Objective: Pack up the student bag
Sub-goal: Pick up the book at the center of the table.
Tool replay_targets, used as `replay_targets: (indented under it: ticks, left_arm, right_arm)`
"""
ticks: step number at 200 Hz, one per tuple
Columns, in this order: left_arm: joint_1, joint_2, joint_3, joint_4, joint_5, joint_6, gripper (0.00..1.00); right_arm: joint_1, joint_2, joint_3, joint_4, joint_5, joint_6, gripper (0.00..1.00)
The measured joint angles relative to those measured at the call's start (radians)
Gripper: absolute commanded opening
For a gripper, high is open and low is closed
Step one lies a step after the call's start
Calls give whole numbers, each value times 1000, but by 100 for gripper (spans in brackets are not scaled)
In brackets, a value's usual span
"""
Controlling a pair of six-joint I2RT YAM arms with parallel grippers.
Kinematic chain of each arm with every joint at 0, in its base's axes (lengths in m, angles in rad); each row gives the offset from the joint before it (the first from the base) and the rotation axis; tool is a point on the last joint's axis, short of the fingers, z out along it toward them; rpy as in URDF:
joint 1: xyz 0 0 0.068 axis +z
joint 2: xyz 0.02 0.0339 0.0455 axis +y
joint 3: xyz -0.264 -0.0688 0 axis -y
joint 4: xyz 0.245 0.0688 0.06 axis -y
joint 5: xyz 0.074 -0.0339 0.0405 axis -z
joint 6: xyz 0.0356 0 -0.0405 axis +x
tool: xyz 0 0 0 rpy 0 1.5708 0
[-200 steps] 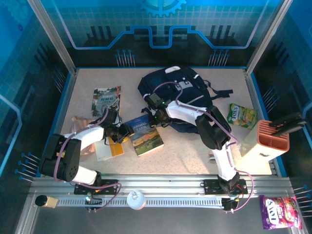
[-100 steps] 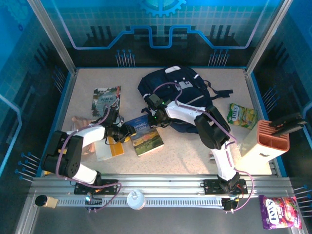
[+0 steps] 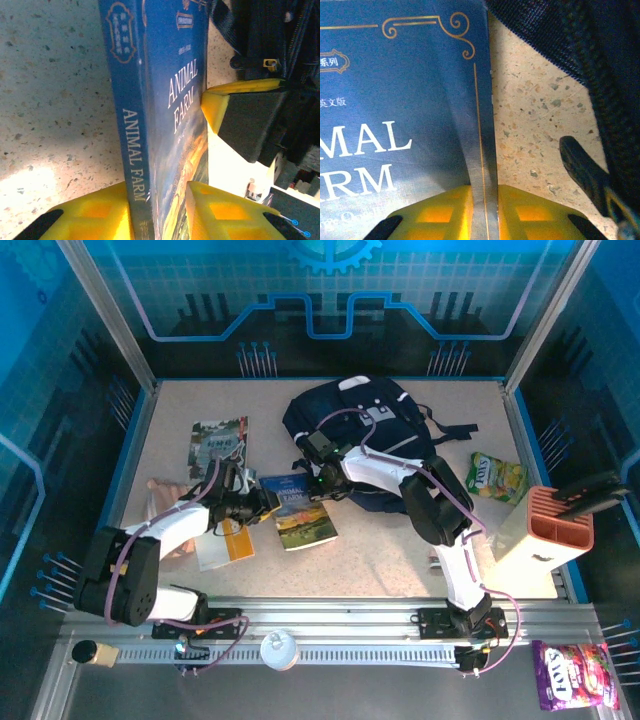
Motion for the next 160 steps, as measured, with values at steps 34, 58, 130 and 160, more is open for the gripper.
replay_targets:
  ticks: [34,58,130,160]
  left_arm:
    - [0,50,0,33,0,-24,27]
    - [0,66,0,37,0,-46,19]
    - [16,-76,6,-52,-66,-38,0]
    - [81,-205,6,-68,-111,-60,0]
  right_arm:
    - [-5,-4,-14,26,-22,0,20]
    - [-6,-9,-27,47,-32,0,20]
    - [-8,-161,-181,136,-76,-14,42]
    - [-14,-332,-267,209,-108,23,56]
